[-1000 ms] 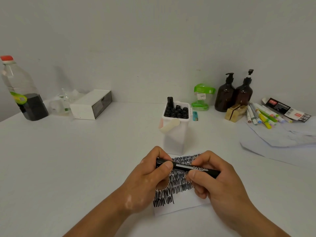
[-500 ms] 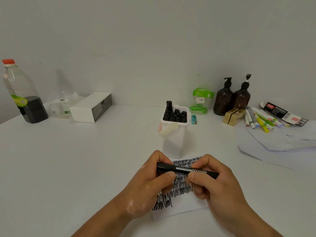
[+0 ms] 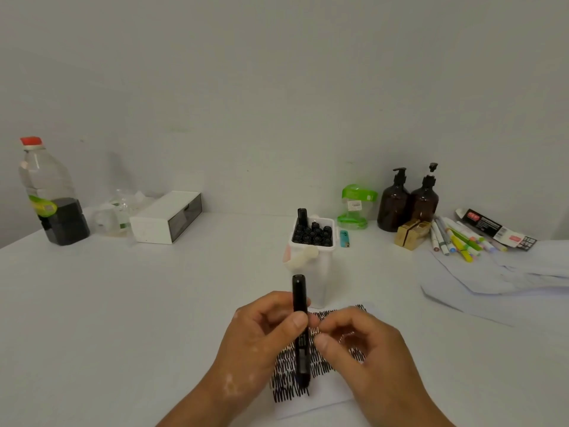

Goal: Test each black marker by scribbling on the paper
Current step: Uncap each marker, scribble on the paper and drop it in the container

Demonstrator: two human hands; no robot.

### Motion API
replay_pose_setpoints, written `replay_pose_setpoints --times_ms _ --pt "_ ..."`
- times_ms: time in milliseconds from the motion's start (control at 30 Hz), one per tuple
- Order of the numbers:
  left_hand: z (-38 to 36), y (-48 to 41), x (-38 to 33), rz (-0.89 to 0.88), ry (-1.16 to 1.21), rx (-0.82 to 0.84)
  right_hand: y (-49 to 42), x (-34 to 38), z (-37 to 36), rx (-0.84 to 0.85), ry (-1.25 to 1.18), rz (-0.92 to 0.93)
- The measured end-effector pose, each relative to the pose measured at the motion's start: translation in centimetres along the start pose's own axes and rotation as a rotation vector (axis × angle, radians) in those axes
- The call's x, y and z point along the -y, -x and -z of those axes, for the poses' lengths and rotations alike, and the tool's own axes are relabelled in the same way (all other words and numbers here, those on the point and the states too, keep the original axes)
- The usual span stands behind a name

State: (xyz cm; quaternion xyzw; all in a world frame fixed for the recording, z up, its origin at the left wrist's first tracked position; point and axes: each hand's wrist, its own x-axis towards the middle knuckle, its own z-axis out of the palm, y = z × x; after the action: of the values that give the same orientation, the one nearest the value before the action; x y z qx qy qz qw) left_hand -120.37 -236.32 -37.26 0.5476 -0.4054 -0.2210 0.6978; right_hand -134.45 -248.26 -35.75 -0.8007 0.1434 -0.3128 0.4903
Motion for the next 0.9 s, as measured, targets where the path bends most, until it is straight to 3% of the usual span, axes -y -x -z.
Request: replay_pose_setpoints --times_ms 100,300,567,767,900 --pt "0.1 0.1 -0.5 -0.036 -0.116 0.01 -0.8 1.8 0.2 0.044 0.005 0.032" --pt "0.5 0.1 -0.2 -0.05 -0.197 -0.006 -3.2 4.4 0.9 0.024 0.317 0.189" --pt "1.7 -1.1 1.1 0.066 -0.258 -0.257 -14.4 9.8 7.9 -0.369 0.414 0.327" --pt "2.4 -5.2 -1.3 0.015 -0.498 -0.356 -19.1 7.8 7.8 -0.32 0.661 0.262" --pt "2.4 -9.5 -2.7 -0.043 -0.723 -0.195 -20.4 5.7 6.5 -0.233 0.712 0.224"
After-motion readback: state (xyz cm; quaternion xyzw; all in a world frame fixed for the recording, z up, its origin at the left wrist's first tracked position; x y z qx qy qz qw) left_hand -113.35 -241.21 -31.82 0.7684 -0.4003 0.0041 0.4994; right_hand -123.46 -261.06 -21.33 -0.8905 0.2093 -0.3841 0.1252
